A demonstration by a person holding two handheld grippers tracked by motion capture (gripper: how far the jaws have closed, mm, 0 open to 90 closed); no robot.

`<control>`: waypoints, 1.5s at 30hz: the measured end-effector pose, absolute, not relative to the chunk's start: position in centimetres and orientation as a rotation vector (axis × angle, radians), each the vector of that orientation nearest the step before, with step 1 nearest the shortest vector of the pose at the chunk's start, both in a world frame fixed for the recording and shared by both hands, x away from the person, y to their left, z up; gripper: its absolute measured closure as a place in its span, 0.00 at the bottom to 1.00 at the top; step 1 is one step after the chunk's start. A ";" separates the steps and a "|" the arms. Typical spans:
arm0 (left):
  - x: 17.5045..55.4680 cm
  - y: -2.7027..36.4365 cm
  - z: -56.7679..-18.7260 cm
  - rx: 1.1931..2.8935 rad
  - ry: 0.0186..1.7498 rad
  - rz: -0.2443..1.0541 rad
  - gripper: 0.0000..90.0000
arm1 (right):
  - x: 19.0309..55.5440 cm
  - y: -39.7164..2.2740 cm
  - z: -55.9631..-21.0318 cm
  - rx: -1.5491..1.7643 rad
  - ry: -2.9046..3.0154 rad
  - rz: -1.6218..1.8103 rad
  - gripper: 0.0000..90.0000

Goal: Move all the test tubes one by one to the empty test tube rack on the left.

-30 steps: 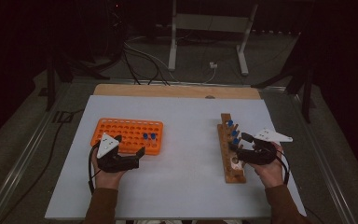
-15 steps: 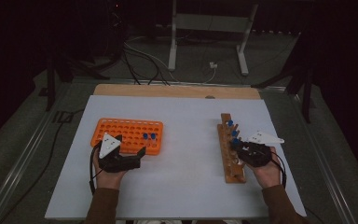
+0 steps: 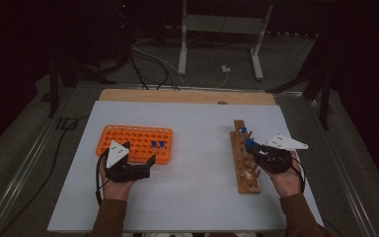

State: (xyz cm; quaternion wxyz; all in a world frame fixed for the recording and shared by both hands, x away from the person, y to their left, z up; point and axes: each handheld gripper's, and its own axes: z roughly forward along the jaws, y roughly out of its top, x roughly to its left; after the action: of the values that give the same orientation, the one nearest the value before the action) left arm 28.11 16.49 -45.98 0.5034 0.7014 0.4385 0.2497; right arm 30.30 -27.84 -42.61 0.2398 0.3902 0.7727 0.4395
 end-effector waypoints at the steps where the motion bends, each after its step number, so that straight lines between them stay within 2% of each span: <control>1: 28.1 16.5 -45.9 1.693 1.056 0.602 0.01 | 30.2 -27.8 -42.3 1.059 2.114 1.203 0.86; 16: 28.2 15.9 -45.2 1.691 1.034 0.588 0.01 | 30.0 -27.6 -38.6 0.998 2.070 1.261 0.86; 45: 28.7 10.7 -42.9 1.740 0.872 0.538 0.07 | 31.4 -22.1 -37.8 0.928 2.173 1.357 0.86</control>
State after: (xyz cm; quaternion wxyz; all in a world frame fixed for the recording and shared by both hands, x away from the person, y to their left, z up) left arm 28.69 10.65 -42.87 0.5322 0.7296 0.3655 0.2257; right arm 31.38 -22.10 -37.79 0.2068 0.3333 0.7802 0.4872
